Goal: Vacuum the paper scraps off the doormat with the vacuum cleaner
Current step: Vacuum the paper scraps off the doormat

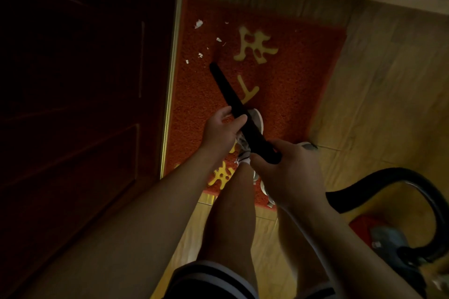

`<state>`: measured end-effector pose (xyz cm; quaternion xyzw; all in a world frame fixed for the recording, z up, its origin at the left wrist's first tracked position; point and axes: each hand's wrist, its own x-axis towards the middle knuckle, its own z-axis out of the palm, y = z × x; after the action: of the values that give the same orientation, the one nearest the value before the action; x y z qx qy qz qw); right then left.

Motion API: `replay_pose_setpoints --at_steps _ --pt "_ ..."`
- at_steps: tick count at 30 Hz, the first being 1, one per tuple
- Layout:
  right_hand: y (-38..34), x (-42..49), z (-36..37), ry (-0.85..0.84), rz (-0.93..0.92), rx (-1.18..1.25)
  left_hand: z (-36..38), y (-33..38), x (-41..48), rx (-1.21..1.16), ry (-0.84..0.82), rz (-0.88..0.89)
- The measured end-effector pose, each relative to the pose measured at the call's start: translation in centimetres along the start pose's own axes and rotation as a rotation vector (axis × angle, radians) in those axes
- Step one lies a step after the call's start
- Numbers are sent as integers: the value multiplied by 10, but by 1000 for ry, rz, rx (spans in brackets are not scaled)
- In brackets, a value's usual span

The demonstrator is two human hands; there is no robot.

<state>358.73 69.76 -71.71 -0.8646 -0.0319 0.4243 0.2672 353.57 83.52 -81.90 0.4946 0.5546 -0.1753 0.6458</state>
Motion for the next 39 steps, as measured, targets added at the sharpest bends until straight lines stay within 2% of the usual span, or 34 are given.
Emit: replay_pose_setpoints --at_steps 23,39 --pt "-21 13 20 -89 -83 -30 -38 -9 9 -96 50 18" --pt "-31 26 31 -61 -132 -41 -48 8 19 -123 63 54"
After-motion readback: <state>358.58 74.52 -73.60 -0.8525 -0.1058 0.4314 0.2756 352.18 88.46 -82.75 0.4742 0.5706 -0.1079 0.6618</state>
